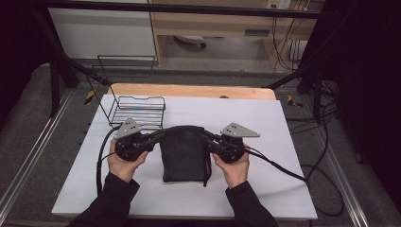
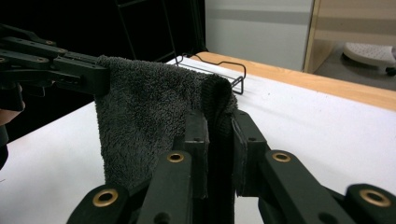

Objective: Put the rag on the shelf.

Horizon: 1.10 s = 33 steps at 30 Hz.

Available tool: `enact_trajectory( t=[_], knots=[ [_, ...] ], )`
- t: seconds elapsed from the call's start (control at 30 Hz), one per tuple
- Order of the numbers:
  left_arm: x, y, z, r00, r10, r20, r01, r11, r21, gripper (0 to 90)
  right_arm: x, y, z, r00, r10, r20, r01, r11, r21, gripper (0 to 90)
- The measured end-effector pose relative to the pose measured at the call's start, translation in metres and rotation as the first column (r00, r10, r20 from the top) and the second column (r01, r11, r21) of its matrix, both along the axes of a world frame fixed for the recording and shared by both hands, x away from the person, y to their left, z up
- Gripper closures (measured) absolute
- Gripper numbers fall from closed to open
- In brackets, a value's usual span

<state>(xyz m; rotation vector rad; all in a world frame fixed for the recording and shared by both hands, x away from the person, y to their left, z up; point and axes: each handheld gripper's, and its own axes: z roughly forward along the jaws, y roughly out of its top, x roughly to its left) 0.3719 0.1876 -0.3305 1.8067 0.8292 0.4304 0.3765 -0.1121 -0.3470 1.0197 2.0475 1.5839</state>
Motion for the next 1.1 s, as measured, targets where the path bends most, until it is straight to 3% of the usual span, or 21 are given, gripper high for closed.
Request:
enact_trajectory(
  t=[0.27, 0.6, 1.1],
  knots=[
    [-0.003, 0.006, 0.014, 0.9986, 0.021, 0.050, -0.019, 0.9995, -0.026, 82.7, -0.001, 0.004, 0.015, 0.9986, -0.007, 0.053, 0.006, 0.9999, 0.016, 79.4],
    [-0.002, 0.022, 0.033, 0.9926, 0.056, 0.107, -0.048, 0.9961, -0.074, 82.8, 0.000, 0.020, 0.036, 0.9901, -0.013, 0.140, 0.008, 0.9993, 0.035, 79.5],
    [0.003, 0.053, 0.055, 0.9753, 0.141, 0.170, -0.114, 0.9809, -0.158, 82.8, 0.008, 0.056, 0.062, 0.9699, -0.019, 0.243, 0.004, 0.9983, 0.059, 79.6]
  ],
)
